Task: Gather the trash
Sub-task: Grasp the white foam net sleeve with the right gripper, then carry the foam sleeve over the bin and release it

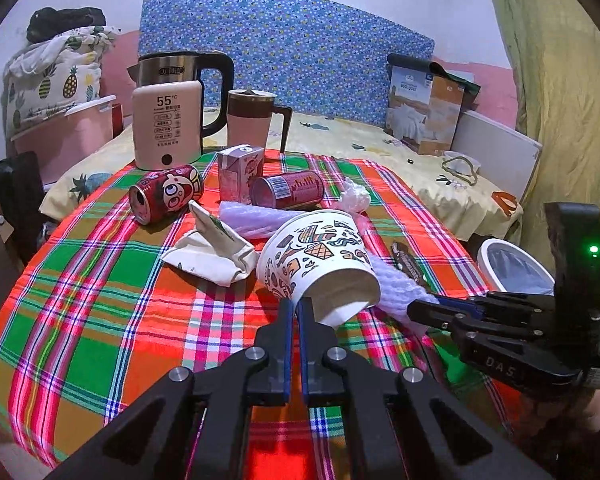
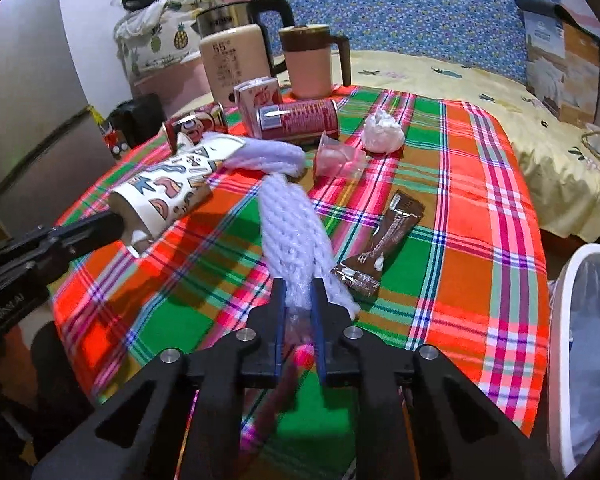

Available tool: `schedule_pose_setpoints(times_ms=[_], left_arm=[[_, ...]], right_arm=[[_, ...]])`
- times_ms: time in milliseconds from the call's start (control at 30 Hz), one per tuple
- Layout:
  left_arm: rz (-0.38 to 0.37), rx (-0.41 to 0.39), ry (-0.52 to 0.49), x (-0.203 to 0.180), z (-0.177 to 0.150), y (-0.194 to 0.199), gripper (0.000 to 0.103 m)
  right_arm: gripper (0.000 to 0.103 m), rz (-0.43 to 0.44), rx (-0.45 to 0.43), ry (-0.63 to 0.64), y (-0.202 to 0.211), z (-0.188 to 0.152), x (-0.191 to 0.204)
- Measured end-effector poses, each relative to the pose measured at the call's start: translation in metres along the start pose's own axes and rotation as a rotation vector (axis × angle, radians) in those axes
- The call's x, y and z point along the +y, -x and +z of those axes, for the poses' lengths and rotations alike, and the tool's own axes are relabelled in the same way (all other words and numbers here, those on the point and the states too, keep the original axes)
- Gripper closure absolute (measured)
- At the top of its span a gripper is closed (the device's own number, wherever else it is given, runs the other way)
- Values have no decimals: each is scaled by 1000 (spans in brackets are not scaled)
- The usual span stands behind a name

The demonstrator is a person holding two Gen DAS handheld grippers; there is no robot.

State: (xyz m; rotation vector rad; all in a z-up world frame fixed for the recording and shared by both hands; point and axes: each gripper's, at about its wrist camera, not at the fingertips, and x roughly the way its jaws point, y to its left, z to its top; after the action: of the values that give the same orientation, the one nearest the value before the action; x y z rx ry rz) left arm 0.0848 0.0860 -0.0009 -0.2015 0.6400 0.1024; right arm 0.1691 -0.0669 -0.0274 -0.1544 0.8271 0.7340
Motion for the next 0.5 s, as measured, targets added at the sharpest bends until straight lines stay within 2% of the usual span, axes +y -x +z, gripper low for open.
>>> schedule_pose_setpoints(times_ms=[233, 500], left_arm=[[-31, -14, -20, -13, 1, 9, 101], [-64, -23, -46, -34, 4, 17, 101]], right_arm=[[91, 9, -61, -43, 34, -8, -2], [91, -5, -105, -96, 52, -11, -11]])
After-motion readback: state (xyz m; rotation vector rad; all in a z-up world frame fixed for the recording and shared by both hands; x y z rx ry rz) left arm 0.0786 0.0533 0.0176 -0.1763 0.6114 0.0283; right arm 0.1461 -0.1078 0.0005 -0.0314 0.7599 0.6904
